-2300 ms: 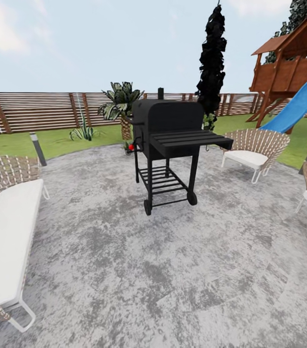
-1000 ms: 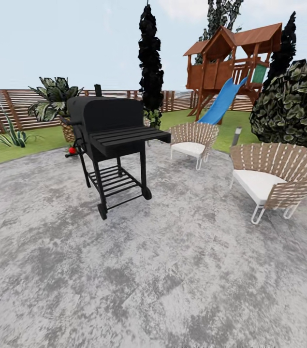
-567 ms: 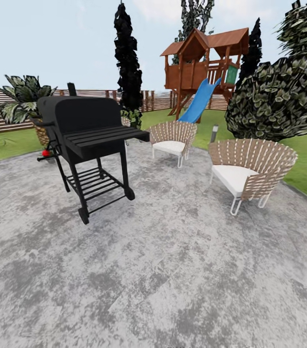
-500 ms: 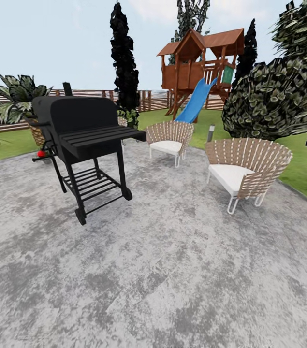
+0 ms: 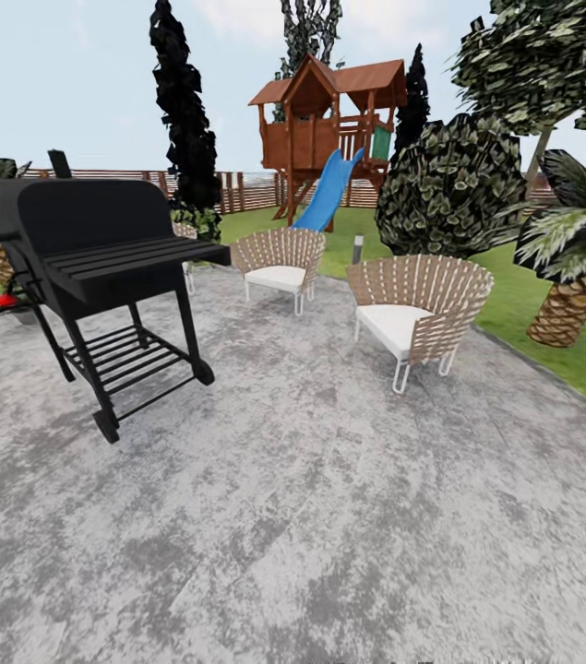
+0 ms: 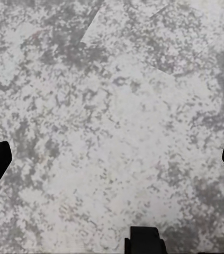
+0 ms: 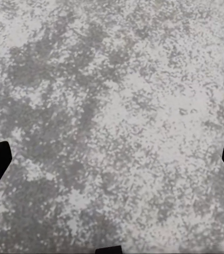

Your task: Pick up the pesticide atomizer in the garden and spray insectifuge to fully cover both potted plants in the garden.

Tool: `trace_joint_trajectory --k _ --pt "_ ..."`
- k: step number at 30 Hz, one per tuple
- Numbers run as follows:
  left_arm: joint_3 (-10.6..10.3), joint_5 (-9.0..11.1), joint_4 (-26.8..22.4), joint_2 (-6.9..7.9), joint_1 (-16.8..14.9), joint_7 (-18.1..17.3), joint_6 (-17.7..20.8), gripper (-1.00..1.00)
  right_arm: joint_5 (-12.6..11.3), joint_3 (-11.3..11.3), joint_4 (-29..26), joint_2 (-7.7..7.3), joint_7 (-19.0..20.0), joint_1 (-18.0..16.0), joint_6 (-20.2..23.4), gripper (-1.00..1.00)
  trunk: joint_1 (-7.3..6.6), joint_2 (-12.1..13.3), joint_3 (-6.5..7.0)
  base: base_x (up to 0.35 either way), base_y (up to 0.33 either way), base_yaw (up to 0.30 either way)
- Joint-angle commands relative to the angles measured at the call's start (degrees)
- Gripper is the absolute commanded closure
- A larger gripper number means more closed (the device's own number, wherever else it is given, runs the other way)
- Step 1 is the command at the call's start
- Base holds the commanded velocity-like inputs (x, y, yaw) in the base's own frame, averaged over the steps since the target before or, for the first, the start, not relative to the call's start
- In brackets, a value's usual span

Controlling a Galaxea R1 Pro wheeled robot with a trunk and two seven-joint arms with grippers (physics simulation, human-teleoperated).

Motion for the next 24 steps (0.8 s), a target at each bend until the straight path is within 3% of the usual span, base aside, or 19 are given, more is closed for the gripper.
trace_joint_trajectory --k 1,24 --pt "0.01 0.03 0.02 0.01 -0.01 -0.04 -0.18 -1.00 -0.02 -0.04 0.05 0.01 -0.02 -0.05 -0.19 -1.00 0.22 -0.44 -0.23 0.000 0.000 -0.300" --pt "0.01 0.03 0.12 0.00 -0.01 -0.04 -0.18 -1.00 -0.02 -0.04 0.08 0.01 -0.02 -0.05 -0.19 -1.00 5.27 -9.66 -4.36 0.000 0.000 -0.300"
